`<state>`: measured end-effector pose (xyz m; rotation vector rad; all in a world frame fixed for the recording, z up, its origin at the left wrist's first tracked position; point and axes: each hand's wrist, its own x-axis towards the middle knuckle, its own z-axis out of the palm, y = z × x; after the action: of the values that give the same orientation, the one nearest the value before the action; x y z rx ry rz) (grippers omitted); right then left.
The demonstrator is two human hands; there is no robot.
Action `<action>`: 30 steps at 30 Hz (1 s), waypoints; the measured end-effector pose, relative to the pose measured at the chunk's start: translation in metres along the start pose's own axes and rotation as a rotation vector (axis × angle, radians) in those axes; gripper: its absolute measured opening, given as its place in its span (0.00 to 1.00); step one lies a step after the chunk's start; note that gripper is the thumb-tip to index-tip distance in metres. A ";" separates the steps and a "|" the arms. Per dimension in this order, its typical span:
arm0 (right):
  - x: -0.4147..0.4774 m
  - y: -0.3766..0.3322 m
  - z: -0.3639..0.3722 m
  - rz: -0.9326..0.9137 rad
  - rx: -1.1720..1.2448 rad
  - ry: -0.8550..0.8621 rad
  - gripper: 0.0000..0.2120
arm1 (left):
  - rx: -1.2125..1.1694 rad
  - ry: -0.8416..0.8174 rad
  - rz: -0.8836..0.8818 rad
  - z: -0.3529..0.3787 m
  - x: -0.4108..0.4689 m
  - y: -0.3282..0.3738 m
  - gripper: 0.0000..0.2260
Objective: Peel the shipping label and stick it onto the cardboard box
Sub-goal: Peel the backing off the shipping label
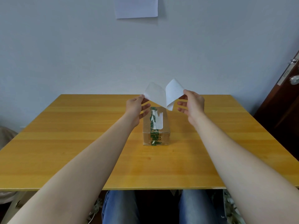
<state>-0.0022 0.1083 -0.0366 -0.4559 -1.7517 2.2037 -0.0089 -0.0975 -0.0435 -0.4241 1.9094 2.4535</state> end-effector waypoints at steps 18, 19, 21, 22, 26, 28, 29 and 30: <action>0.002 0.001 -0.005 0.070 0.202 0.043 0.08 | -0.098 0.123 -0.103 -0.010 0.006 -0.005 0.10; 0.002 0.001 -0.005 0.073 0.214 0.043 0.07 | -0.099 0.130 -0.111 -0.011 0.006 -0.006 0.11; 0.002 0.001 -0.006 0.073 0.222 0.042 0.07 | -0.106 0.145 -0.127 -0.014 0.007 -0.007 0.11; 0.002 0.000 -0.006 0.071 0.222 0.041 0.07 | -0.113 0.151 -0.135 -0.016 0.008 -0.007 0.11; 0.001 -0.001 -0.005 0.069 0.240 0.041 0.08 | -0.153 0.165 -0.154 -0.020 0.009 -0.007 0.12; 0.001 -0.001 -0.005 0.078 0.267 0.044 0.08 | -0.175 0.174 -0.155 -0.023 0.010 -0.007 0.12; 0.001 -0.001 -0.005 0.086 0.288 0.045 0.07 | -0.186 0.179 -0.156 -0.024 0.011 -0.007 0.12; 0.001 -0.002 -0.005 0.096 0.308 0.050 0.07 | -0.196 0.182 -0.157 -0.025 0.011 -0.007 0.12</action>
<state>-0.0012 0.1135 -0.0360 -0.5234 -1.3573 2.4504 -0.0130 -0.1217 -0.0578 -0.7956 1.6223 2.5827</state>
